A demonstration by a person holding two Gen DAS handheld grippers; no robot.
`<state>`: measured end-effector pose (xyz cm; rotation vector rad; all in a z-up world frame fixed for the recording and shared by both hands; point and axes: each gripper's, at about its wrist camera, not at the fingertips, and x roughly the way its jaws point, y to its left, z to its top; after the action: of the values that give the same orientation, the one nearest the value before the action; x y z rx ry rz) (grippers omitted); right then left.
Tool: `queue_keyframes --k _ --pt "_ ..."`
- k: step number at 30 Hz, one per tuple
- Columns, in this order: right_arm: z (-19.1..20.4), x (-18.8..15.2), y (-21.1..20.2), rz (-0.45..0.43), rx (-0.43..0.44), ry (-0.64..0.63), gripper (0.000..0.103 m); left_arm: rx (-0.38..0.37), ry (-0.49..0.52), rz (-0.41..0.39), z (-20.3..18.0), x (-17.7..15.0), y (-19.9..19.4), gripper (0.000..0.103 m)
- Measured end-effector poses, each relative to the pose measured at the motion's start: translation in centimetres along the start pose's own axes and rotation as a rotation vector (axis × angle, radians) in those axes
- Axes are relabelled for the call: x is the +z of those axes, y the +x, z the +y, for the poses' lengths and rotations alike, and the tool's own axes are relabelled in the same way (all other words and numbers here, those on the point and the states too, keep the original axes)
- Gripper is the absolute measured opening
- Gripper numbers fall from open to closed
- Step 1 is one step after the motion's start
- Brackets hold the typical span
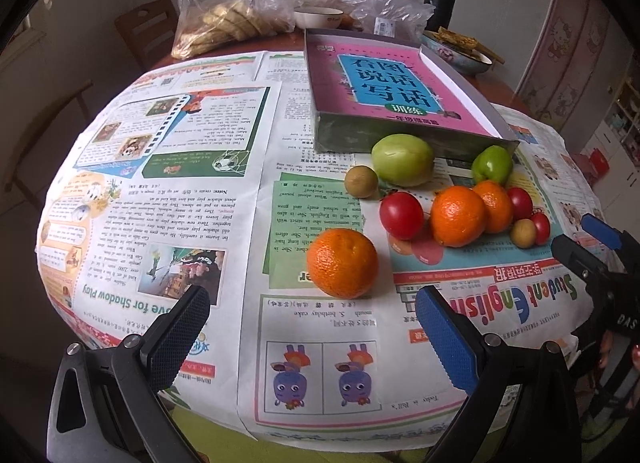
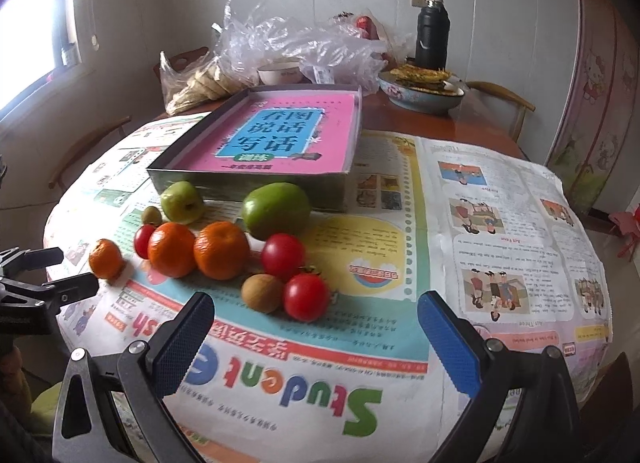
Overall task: Organize fruits
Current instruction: 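Grasp the mandarin orange with the left gripper while the right gripper grasps a red tomato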
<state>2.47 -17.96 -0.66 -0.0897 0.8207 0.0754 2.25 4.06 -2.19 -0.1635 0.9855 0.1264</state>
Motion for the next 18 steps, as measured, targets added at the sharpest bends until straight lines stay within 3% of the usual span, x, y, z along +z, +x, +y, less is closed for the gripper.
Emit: queue_keyframes --k 5,10,18 --pt "-0.9 0.3 1.0 0.015 -0.018 -0.005 0.102 -0.037 0.009 0.003 0.2 0.3 0.5 0.095" --pt "-1.3 0.6 1.6 0.022 -0.012 -0.004 0.100 -0.073 0.029 0.018 -0.2 0.5 1.0 0.077" --pt "-1.2 0.6 2.1 0.020 0.007 -0.023 0.083 -0.121 0.064 0.031 -0.9 1.1 1.9 0.060"
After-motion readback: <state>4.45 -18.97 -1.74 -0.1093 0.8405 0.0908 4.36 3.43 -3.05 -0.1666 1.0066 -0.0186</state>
